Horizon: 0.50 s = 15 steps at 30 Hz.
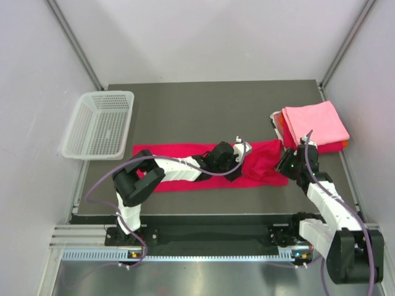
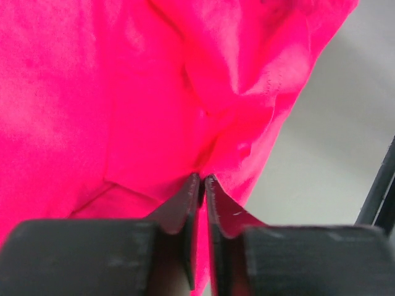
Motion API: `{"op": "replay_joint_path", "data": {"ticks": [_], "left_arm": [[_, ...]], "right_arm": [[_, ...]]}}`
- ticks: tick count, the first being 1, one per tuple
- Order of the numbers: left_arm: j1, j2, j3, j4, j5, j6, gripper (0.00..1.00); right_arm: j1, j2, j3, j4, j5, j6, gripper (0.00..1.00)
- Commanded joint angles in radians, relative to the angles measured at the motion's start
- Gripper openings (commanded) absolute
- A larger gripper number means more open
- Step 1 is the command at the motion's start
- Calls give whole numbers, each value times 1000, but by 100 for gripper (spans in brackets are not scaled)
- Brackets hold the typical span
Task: Fold and stack the t-shirts
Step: Fold the tshirt
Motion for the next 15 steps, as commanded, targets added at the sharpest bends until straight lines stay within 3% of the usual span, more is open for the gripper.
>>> {"op": "replay_joint_path", "data": {"ticks": [1,3,8,15], "left_arm": [[-4,-80,-32,97,-11,-26,16],[-4,-103,-58,119,-24,-34,18],[-3,-152,-51,105,-40,-57,19],[0,-180,-62,84,-66,-83,21]], "right_arm": [[-11,-115,-24,11,132,56,48],[-11,-154,-39,17,154,61,55],[-11,-197,-36,54,125,22,58],[-11,-15,53,26,-1,-1,57]]}}
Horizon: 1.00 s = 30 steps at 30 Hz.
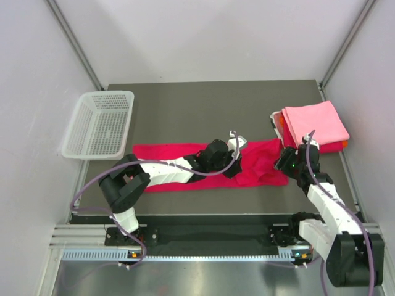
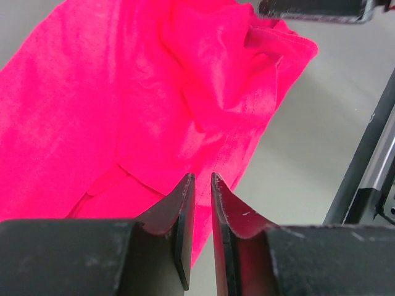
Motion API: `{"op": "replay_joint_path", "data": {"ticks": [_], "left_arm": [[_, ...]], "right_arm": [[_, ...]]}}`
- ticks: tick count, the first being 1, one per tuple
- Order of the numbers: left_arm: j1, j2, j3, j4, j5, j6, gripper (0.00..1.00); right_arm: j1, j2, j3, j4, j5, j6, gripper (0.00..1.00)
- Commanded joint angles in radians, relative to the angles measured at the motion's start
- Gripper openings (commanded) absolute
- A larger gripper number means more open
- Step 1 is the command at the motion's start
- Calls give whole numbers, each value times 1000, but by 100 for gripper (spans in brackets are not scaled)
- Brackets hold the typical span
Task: Fold and stack the t-shirts
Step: Fold the tshirt
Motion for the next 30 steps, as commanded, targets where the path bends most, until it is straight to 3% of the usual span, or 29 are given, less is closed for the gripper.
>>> {"op": "replay_joint_path", "data": {"ticks": [1,9,21,27,30], "left_arm": [[4,-52,-1,44,-20,-29,21],[7,-99,-90,93,-59,-114,46],[8,-27,-70,114,-60,-292,48],[8,-20,-50,71,-85,-306,48],[25,-29,-58,59,-80,-322,47]], "right_arm": [[-9,81,68,14,-43,-14,55],[-9,126,29,54,-76,9,47],[-9,195,-12,119,-172,84,43],[-9,203,-18,120,-204,95,36],[-9,191,-17,106,-222,98,25]]}}
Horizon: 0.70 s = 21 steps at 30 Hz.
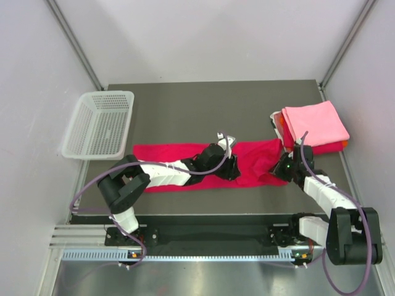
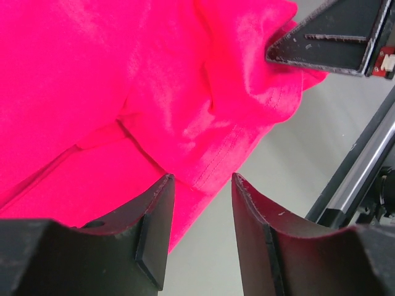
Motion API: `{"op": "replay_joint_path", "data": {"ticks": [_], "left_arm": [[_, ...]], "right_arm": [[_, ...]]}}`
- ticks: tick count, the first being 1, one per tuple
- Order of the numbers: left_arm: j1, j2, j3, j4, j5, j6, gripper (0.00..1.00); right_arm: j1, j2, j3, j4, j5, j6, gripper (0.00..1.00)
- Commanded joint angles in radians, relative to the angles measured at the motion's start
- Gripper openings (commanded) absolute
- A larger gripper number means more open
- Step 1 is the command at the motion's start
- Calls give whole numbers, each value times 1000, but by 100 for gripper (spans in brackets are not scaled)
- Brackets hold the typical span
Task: Fold and stack the t-shirts
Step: Fold the tshirt
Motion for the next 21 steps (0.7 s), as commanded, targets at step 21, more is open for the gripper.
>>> {"op": "replay_joint_path", "data": {"ticks": [21], "left_arm": [[29,-36,-34,46,54,-53,46]], "right_arm": [[-38,-366,14,-259,208,32,26]]}}
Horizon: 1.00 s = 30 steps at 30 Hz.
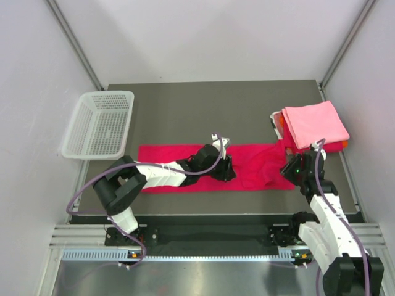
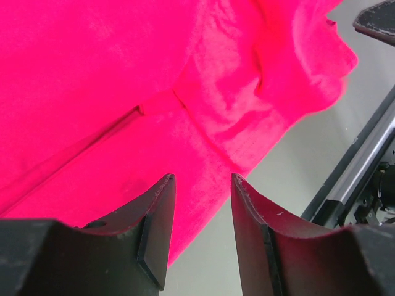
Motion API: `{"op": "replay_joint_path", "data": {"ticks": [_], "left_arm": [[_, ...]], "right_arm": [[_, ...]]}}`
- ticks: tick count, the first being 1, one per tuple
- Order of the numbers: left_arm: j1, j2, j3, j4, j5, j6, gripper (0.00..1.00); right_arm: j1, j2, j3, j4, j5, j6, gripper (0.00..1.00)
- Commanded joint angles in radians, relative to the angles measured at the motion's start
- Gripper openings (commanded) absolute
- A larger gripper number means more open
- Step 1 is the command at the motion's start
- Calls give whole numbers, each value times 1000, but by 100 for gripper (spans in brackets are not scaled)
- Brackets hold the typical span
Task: Fold and stack the t-shirts
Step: Fold the tshirt
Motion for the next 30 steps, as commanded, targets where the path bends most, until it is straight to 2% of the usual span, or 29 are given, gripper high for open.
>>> {"op": "replay_joint_path", "data": {"ticks": [1,4,8,10,13,19,23,26,27,28,30], "left_arm": [[1,8,35,39,36,-15,46],[1,25,44,41,51,-30,46],[21,16,60,-40,-51,-41,46],[51,0,49,-60,-48,-50,46],[122,-45,35,-109,-67,-56,46],[286,-159,-26,-186,-61,-62,46],[406,-208,-69,-231,-71,-61,46],[466,-175,-71,-264,-68,-64,46],[476,-159,-63,-299,-65,-65,45],[487,-147,-62,-307,-62,-68,44],[500,-125,-71,-307,-77,-76,44]], "right_arm": [[-11,4,14,-10,7,5,42],[-11,18,30,-8,13,-1,42],[-11,42,34,10,47,-7,39],[-13,67,46,39,59,-18,37],[-13,143,75,85,64,-53,36],[-14,291,82,234,-90,-107,37],[-13,338,76,291,-92,-107,36],[-14,375,86,294,-39,-102,24],[-13,387,91,282,-23,-101,15],[-16,391,100,271,31,-96,10],[-21,379,105,240,85,-78,6]]}}
